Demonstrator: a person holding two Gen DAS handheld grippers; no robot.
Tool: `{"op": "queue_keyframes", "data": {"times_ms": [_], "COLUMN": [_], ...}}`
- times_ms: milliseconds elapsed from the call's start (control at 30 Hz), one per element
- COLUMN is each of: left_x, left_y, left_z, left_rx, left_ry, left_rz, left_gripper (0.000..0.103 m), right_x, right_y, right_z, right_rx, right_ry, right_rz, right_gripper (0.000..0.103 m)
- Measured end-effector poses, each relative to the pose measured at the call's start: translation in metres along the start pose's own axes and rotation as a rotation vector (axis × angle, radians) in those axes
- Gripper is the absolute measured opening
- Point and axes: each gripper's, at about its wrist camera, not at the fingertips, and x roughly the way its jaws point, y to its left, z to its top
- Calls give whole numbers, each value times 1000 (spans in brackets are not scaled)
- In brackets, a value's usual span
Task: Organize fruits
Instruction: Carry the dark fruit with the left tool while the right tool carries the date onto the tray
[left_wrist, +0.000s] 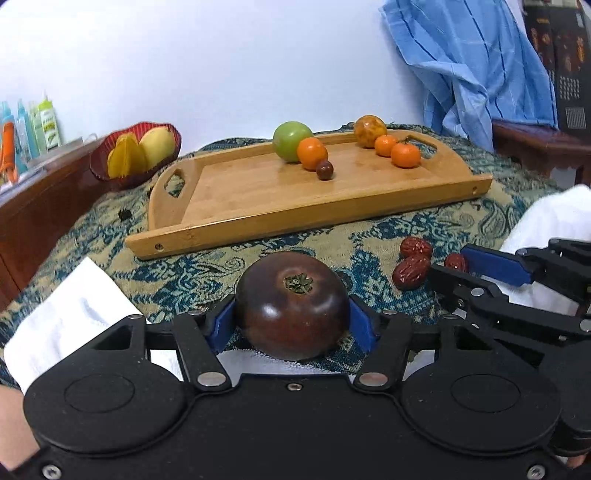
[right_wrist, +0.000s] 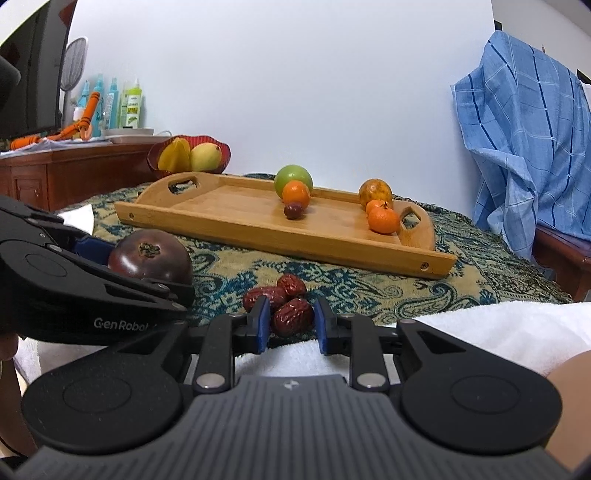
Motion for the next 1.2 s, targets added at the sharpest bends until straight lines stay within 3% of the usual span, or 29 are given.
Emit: {"op": "queue_keyframes", "data": {"times_ms": [200,600,1200], "left_x": [-1,-6,24], "left_y": [10,10,-1], "left_z": [7,36,75], "left_rx": [-81,-121,-128], "left_ry": [15,-41,-59], "left_rz": [-31,-63,-74], "left_gripper": [60,60,60], "right_x": [0,13,48], "right_y": [-8,-50,-85], "right_z": [5,31,56], "right_rx": [35,171,173], "right_ry": [-22,-77,-123], "right_rz": [-11,-27,-49], "right_gripper": [29,29,30]}}
